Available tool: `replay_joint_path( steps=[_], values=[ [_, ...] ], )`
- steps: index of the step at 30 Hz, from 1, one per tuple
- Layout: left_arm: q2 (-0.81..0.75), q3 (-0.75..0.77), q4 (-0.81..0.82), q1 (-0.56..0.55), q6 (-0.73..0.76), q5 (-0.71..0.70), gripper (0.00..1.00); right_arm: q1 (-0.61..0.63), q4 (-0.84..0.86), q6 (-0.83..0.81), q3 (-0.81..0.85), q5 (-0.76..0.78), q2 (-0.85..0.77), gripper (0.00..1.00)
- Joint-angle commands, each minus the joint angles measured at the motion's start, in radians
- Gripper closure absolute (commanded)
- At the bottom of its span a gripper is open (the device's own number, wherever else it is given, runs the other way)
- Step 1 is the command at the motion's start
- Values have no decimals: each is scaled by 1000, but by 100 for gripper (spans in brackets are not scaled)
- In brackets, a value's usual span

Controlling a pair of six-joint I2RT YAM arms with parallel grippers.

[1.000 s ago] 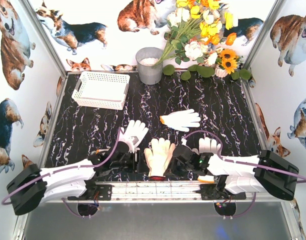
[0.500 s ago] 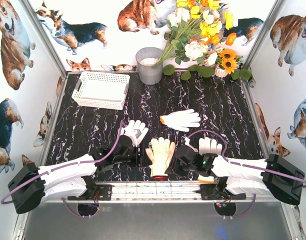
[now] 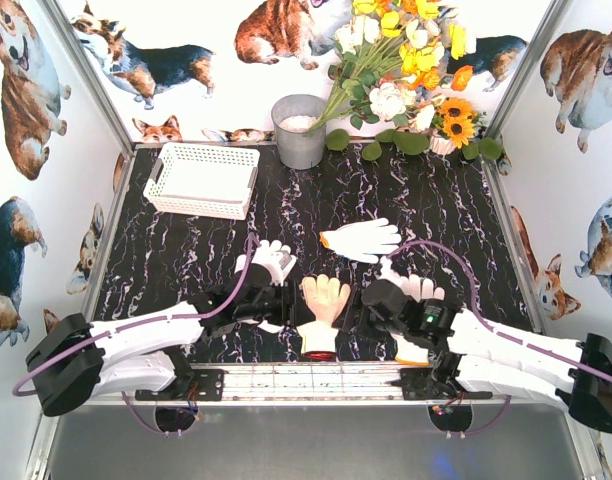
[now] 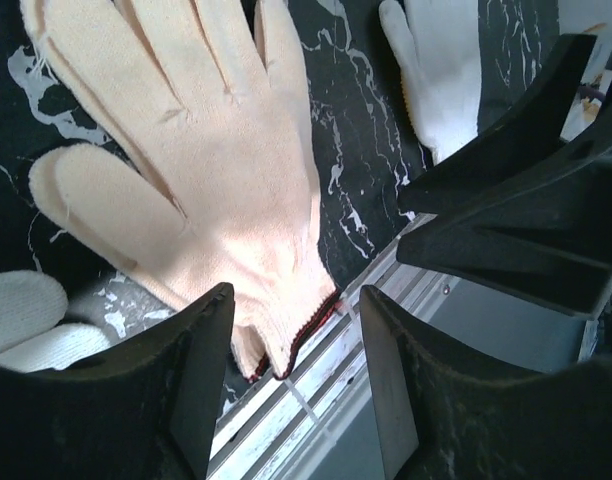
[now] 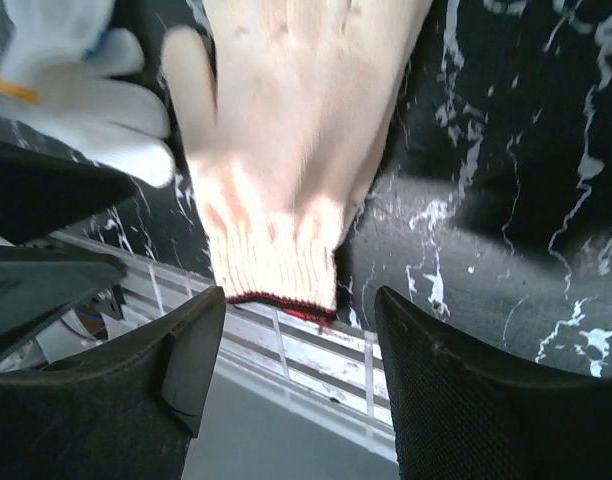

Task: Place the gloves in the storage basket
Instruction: Adjust the glove at the center of the board, then pick up the glove from the center of the board.

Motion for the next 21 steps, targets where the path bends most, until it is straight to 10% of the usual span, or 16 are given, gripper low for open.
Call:
replay_joint_path(
  steps=[1,21],
  values=[
    [39,15,93,-6,-14,-11,54,-65,0,-62,34,21,-13,38],
    [248,-8,137,-62,-5,50,84,-112,317,-43,-11,-116,175,70]
  ],
)
